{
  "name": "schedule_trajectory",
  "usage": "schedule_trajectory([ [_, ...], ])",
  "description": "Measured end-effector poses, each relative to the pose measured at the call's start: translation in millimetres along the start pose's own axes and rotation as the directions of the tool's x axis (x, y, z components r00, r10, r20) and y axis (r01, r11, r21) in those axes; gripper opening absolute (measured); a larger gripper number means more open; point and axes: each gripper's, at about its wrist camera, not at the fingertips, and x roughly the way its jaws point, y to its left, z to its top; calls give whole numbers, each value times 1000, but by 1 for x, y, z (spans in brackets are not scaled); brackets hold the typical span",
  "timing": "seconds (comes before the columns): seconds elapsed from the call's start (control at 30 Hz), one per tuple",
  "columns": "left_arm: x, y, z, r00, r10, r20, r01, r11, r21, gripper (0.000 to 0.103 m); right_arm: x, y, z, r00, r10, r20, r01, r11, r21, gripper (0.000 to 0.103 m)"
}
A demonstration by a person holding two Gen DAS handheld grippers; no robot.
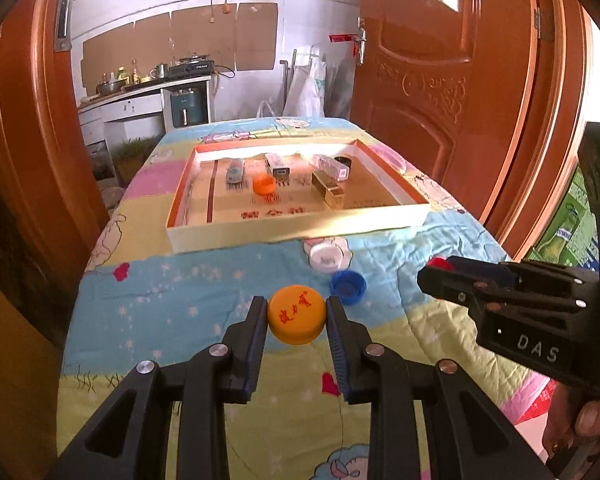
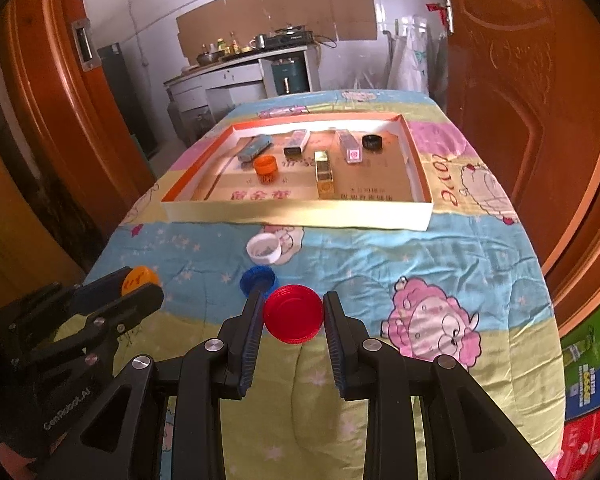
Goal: Organize rigid objects
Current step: 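Carry the yellow-orange cap and red cap over the tray with both tools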
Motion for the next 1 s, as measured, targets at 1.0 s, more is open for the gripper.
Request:
schedule_trajectory([
  [1.0, 55, 43, 75, 999, 30, -14, -31, 993, -111, 30, 49, 0, 74, 999, 32, -35, -33, 999, -34, 31],
])
